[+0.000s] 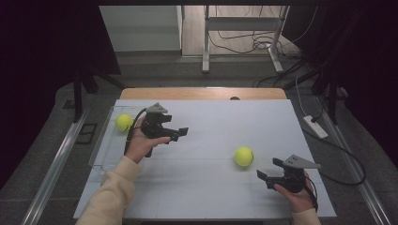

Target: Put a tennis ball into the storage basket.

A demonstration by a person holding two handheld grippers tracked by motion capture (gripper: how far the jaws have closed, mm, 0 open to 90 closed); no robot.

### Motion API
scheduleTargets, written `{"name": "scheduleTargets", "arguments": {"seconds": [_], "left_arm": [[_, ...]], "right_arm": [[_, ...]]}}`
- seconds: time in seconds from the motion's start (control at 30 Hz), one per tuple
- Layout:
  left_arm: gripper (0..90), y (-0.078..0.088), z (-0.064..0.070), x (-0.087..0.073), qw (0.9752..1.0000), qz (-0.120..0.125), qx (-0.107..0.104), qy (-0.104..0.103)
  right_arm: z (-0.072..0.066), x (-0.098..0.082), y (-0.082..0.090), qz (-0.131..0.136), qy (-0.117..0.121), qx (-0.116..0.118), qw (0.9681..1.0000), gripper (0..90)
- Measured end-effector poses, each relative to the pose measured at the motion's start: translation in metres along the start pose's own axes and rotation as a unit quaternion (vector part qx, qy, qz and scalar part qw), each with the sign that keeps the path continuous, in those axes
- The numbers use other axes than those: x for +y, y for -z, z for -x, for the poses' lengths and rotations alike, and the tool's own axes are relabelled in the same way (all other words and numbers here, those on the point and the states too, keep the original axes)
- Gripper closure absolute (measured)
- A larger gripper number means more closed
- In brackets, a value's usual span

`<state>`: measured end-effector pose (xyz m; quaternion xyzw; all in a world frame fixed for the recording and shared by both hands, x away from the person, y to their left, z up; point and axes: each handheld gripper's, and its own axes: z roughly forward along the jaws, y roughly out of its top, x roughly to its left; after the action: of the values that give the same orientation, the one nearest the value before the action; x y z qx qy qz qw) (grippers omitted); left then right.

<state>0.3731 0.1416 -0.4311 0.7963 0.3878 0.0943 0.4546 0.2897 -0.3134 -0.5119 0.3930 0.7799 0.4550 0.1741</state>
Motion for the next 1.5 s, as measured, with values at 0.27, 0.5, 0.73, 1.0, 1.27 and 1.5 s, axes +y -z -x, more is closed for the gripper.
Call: {"name": "scheduleTargets", "arguments": {"seconds": [0.27, 0.5, 0.73, 1.0, 1.27, 1.5], "left_arm": [[8.6, -0.007, 0.008, 0.001, 0.9999, -0.007, -0.010, -0.006], [8.6, -0.016, 0.015, 0.001, 0.9996, -0.009, -0.023, -0.013], [8.4, -0.026, 0.022, 0.005, 0.9991, -0.013, -0.036, -0.020], [8.4, -0.039, 0.031, 0.010, 0.9980, -0.022, -0.050, -0.032], [8.2, -0.052, 0.039, 0.012, 0.9967, -0.033, -0.062, -0.039], [8.2, -0.062, 0.045, 0.014, 0.9956, -0.041, -0.071, -0.045]], "right_arm": [[-0.004, 0.001, -0.004, -0.003, 0.006, 0.005, 1.0000, 12.6], [-0.003, 0.001, -0.004, -0.005, 0.006, 0.005, 1.0000, 12.6], [-0.002, 0.001, -0.003, -0.005, 0.005, 0.003, 1.0000, 12.6], [-0.002, 0.001, -0.005, -0.006, 0.008, 0.004, 0.9999, 12.6], [-0.001, 0.001, -0.004, -0.006, 0.006, 0.004, 1.0000, 12.6], [-0.001, 0.001, -0.004, -0.008, 0.008, 0.002, 0.9999, 12.5]]}}
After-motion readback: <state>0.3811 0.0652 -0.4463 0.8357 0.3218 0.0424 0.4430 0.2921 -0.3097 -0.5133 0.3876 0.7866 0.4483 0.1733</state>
